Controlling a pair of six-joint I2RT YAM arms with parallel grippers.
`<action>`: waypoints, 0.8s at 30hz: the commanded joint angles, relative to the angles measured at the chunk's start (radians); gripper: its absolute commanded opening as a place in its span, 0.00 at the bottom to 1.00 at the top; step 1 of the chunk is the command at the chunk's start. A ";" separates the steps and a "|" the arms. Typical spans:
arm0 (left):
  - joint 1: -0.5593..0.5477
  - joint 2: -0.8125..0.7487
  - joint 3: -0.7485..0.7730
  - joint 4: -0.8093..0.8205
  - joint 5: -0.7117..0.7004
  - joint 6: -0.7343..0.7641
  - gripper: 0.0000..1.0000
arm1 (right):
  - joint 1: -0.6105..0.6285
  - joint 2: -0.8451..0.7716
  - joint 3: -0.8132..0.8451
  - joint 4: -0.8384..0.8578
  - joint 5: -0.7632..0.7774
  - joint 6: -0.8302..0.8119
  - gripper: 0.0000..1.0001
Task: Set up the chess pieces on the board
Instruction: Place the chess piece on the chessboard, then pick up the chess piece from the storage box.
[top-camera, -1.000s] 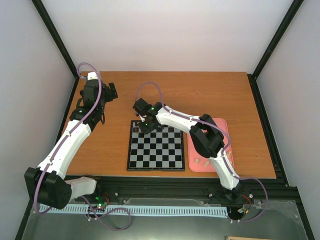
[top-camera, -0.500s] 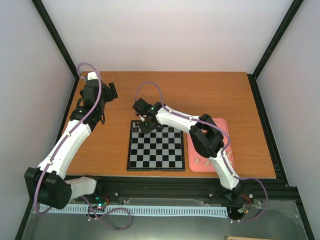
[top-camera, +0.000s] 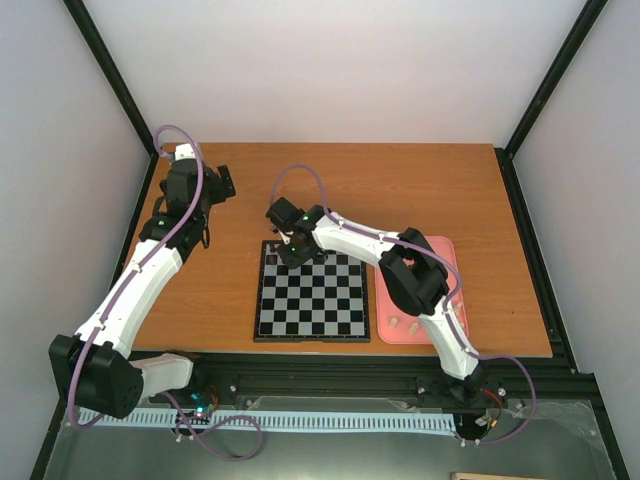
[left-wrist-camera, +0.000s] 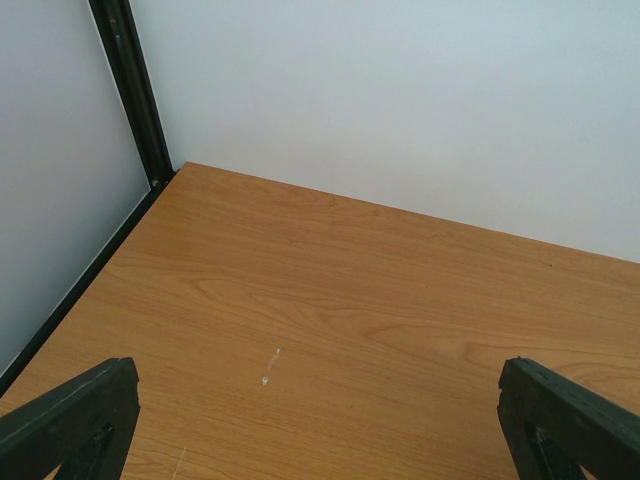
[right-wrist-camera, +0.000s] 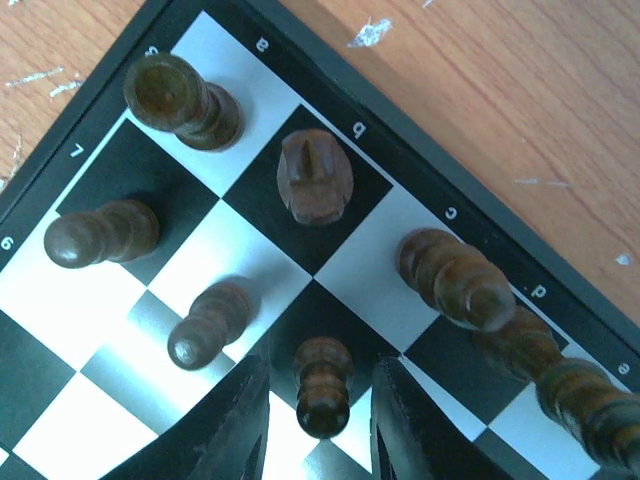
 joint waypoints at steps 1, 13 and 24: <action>-0.003 0.000 0.014 0.027 -0.006 0.009 1.00 | 0.009 -0.077 -0.024 0.011 0.001 -0.007 0.30; -0.003 0.002 0.015 0.026 -0.006 0.010 1.00 | 0.010 -0.272 -0.172 0.069 0.004 0.000 0.37; -0.003 0.011 0.018 0.026 -0.003 0.009 1.00 | -0.118 -0.516 -0.504 0.091 0.218 0.093 0.46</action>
